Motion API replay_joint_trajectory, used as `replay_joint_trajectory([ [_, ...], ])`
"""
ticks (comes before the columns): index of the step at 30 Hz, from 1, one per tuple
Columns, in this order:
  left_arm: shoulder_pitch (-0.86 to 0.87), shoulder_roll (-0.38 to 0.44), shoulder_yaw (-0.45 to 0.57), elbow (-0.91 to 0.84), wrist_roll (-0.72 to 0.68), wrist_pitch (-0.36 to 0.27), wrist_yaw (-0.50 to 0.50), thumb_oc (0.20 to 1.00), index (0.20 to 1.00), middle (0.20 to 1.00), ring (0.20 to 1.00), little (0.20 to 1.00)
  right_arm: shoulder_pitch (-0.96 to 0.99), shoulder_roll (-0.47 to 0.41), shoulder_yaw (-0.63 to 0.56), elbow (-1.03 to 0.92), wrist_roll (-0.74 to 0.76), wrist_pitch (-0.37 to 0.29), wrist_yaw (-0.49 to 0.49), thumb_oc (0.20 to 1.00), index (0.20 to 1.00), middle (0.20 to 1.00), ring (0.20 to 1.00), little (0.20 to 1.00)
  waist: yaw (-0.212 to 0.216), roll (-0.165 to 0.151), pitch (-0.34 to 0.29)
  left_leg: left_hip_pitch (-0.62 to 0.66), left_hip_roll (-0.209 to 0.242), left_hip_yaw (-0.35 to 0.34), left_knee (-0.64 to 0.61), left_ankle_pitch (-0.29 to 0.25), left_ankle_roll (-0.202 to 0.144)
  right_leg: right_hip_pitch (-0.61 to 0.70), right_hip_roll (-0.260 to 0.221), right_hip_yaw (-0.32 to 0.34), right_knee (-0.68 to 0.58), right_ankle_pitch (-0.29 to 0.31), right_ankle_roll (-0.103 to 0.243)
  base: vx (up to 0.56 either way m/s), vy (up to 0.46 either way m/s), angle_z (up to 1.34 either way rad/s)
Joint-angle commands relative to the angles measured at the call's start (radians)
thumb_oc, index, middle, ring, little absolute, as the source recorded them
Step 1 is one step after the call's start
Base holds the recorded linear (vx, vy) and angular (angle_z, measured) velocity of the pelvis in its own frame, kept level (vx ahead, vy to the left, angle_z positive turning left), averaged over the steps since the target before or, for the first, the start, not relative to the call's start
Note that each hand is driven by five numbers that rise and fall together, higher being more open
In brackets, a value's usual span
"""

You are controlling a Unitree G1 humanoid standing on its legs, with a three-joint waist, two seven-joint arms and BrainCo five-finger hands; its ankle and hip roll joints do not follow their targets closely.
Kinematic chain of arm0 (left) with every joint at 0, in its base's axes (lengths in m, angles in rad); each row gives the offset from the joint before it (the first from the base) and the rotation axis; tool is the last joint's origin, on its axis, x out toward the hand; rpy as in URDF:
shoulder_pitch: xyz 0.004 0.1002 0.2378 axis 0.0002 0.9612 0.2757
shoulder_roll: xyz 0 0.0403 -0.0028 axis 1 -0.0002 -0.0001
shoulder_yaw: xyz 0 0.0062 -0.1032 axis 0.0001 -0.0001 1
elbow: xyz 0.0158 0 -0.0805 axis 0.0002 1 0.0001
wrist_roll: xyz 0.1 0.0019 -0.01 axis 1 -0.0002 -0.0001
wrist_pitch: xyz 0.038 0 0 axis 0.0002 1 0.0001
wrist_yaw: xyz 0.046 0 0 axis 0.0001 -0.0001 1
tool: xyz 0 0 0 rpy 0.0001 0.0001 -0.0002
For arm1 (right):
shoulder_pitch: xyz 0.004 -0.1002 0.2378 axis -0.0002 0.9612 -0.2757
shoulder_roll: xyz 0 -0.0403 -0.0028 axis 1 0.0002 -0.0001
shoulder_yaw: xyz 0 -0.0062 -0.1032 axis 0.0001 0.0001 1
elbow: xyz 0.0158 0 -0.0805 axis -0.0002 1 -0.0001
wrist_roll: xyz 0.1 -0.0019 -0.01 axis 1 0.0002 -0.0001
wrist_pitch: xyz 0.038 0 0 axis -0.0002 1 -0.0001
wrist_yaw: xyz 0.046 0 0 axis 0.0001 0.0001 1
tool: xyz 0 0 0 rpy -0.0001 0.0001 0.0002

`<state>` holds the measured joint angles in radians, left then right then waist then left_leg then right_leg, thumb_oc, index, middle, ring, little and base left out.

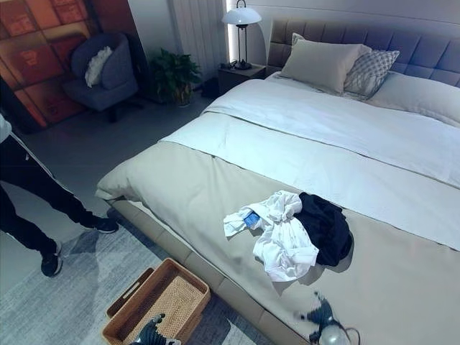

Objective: Pick up clothes into the bucket

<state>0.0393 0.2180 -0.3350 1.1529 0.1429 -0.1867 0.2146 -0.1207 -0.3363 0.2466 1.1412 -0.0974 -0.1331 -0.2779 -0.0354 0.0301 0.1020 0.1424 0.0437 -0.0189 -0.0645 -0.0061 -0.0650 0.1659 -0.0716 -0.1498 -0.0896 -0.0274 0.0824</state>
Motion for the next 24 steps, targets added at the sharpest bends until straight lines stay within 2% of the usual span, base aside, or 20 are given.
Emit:
replay_joint_trajectory([
  [1,-0.075,-0.024,-0.065,-0.001,0.051,-0.036,0.024,1.0,1.0,1.0,1.0,1.0,-0.133,-0.047,-0.011,-0.026,-0.001,-0.045,-0.081,1.0,1.0,1.0,1.0,1.0,0.024,-0.052,0.021,-0.065,-0.044,-0.009,0.067,-0.04,0.011,-0.048,-0.042,-0.015,0.069,-0.003,0.048,-0.01,0.009,0.03],
  [9,-0.099,-0.015,-0.16,-0.05,0.076,-0.046,0.035,1.0,1.0,1.0,1.0,1.0,-0.341,-0.156,-0.042,0.022,0.029,-0.041,-0.2,1.0,1.0,1.0,1.0,1.0,0.039,-0.032,0.063,-0.126,-0.052,-0.016,0.074,-0.026,0.014,-0.115,-0.046,-0.012,0.09,0.003,0.049,-0.01,0.004,0.0],
  [14,-0.104,-0.021,-0.179,-0.049,0.054,-0.045,0.039,1.0,1.0,1.0,1.0,1.0,-0.408,-0.216,-0.06,0.06,0.067,-0.038,-0.241,1.0,1.0,1.0,1.0,1.0,0.041,-0.019,0.087,-0.158,-0.054,-0.033,0.072,-0.014,0.015,-0.157,-0.049,-0.016,0.117,-0.003,0.043,0.0,0.002,0.01],
  [24,-0.131,-0.033,-0.197,-0.04,-0.005,-0.04,0.064,1.0,1.0,1.0,1.0,1.0,-0.569,-0.335,-0.051,0.104,0.077,-0.017,-0.328,1.0,1.0,1.0,1.0,1.0,0.039,0.025,0.165,-0.259,-0.057,-0.07,0.058,0.024,0.029,-0.348,-0.06,-0.003,0.274,-0.04,0.024,-0.04,0.015,0.05],
])
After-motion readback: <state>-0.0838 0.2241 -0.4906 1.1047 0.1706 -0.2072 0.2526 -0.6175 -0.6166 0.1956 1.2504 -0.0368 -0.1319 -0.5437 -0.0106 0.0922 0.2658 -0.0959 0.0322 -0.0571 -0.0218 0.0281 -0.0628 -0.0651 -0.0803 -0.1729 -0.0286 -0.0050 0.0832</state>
